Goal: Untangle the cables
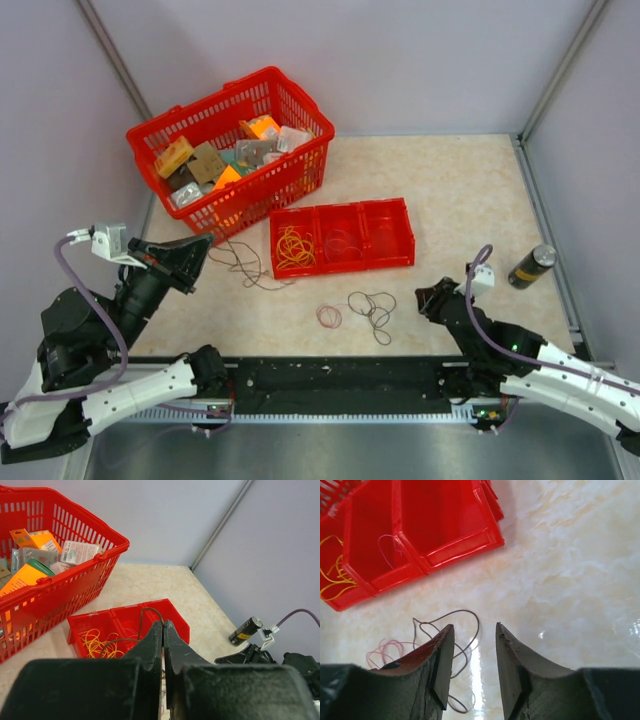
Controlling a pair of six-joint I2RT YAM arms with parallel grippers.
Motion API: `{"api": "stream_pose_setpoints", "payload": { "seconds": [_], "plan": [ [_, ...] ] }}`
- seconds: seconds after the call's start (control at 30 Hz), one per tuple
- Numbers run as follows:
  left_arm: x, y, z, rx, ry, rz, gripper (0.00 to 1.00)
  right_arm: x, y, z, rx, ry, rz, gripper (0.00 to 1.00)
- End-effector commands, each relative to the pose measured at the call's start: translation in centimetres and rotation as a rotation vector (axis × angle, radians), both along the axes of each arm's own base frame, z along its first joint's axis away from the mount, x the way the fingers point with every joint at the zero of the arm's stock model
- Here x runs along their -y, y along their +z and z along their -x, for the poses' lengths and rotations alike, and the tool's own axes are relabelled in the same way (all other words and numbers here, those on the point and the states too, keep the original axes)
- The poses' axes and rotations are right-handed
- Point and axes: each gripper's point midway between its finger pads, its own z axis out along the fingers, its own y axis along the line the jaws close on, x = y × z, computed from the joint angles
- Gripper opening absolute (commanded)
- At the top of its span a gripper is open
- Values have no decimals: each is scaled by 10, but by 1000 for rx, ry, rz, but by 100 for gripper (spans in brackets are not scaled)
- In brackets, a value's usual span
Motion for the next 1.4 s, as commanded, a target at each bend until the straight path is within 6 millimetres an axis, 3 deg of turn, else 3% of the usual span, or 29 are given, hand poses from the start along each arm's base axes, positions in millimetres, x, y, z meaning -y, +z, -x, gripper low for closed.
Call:
{"api": "stream_pose_setpoints", "payload": {
  "seconds": [0.0, 0.1, 0.2, 0.23, 0.37, 0.47, 0.53, 0.67, 0.9, 1.07, 1.13, 1.2, 1.33, 1.37],
  "plan": [
    [-4, 5, 0, 9, 10, 1, 0, 16, 15, -1, 12, 2, 141, 39],
    [4, 3, 3, -4, -27, 16, 0, -2, 28, 0, 34, 122, 187, 60],
    [25, 3, 6, -19, -104, 21, 0, -62, 55, 13, 169, 491, 179, 78],
    [33, 1, 8, -23, -135, 14, 0, -81, 74, 18, 239, 586, 146, 84],
    [82, -22, 19, -51, -326, -63, 0, -138, 124, 50, 402, 937, 65, 95],
    [110, -41, 29, -76, -450, -101, 0, -165, 157, 58, 459, 1061, 42, 98],
    [126, -48, 38, -72, -541, -104, 0, -177, 175, 56, 492, 1083, 29, 98],
    [144, -53, 53, -88, -659, -63, 0, -195, 204, 68, 555, 1183, -43, 98],
    [164, -71, 62, -169, -744, 56, 0, -215, 208, 95, 544, 1321, -207, 97],
    [168, -78, 60, -200, -737, 79, 0, -227, 195, 104, 489, 1339, -211, 95],
    [168, -78, 58, -203, -726, 86, 0, -233, 186, 100, 450, 1314, -189, 88],
    [168, -76, 57, -200, -723, 89, 0, -236, 177, 96, 407, 1294, -167, 72],
    [167, -75, 58, -194, -727, 85, 0, -232, 166, 91, 395, 1246, -170, 51],
    [169, -78, 58, -202, -730, 82, 0, -230, 167, 90, 397, 1229, -180, 40]
  ]
}}
